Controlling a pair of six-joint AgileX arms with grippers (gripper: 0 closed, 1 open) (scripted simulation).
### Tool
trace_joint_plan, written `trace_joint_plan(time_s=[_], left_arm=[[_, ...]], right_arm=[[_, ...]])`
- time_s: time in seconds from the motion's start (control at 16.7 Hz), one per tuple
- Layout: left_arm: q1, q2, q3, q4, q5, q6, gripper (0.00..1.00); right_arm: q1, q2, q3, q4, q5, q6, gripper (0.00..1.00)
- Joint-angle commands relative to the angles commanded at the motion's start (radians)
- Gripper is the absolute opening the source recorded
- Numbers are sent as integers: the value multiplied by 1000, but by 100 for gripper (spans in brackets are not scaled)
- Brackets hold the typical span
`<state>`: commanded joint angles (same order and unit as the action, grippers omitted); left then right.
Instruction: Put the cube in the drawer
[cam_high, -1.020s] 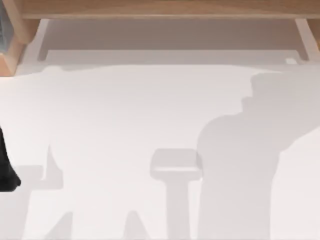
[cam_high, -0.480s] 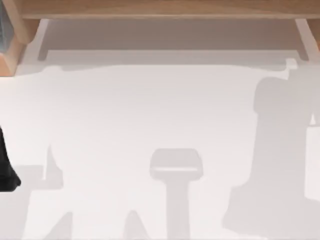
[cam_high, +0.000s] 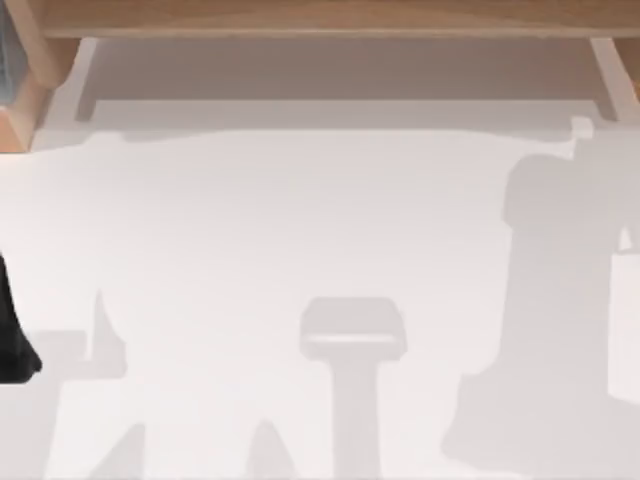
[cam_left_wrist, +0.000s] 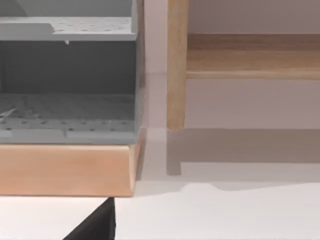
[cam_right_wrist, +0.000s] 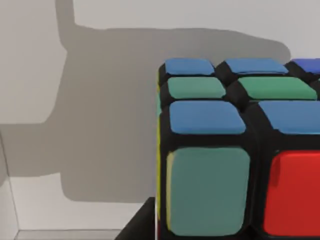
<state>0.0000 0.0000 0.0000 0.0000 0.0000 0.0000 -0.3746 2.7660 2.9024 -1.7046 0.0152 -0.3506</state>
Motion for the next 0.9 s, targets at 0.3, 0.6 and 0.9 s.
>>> trace_joint_plan(time_s=[0.3,0.6,0.9], left_arm=[[0,0,0,0,0,0,100],[0,0,0,0,0,0,100],[0,0,0,0,0,0,100]], right_arm=[[0,0,0,0,0,0,68],[0,0,0,0,0,0,100],[0,0,0,0,0,0,100]])
